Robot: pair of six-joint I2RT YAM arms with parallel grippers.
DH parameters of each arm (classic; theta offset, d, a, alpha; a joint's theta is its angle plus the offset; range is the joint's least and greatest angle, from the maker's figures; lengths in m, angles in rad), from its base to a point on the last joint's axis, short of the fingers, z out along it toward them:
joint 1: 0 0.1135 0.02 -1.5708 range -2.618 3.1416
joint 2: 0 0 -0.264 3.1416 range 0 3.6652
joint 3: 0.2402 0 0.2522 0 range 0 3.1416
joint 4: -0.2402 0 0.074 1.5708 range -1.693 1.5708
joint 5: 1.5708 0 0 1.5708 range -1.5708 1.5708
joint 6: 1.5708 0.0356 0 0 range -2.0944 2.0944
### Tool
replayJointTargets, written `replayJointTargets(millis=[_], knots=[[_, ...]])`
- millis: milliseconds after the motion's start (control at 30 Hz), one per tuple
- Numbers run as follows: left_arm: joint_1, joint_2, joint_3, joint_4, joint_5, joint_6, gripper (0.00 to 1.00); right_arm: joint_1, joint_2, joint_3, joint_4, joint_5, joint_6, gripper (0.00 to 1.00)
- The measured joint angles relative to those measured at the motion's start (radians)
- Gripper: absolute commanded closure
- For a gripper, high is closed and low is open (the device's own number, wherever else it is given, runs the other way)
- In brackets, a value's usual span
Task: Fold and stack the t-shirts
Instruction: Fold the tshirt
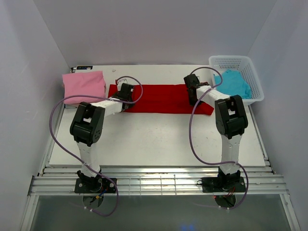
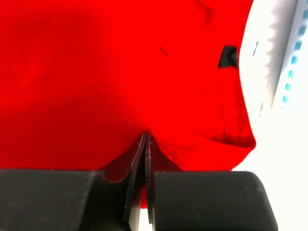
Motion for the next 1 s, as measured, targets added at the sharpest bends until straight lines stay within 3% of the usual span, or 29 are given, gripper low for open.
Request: replayJointTargets(millis=[267, 500, 767, 1000], knots=[[0.010, -0.006, -0.014, 0.010, 0.023, -0.026, 0.92, 0.000, 0.015, 0.006, -0.024, 0.008, 0.003, 0.92], [-0.023, -0.130, -0.191, 0.053, 0.050, -0.098, 0.96, -0.007, 0.094, 0.124, -0.056, 0.026, -0.003, 0.92], [-0.153, -0.274, -0.400, 0.132, 0.047, -0.218, 0.99, -0.050, 0.200, 0.296, -0.083, 0.008, -0.018, 0.92], [-0.377, -0.374, -0.546, 0.198, 0.021, -0.415, 1.00, -0.071, 0.331, 0.515, -0.105, -0.015, -0.044, 0.92]])
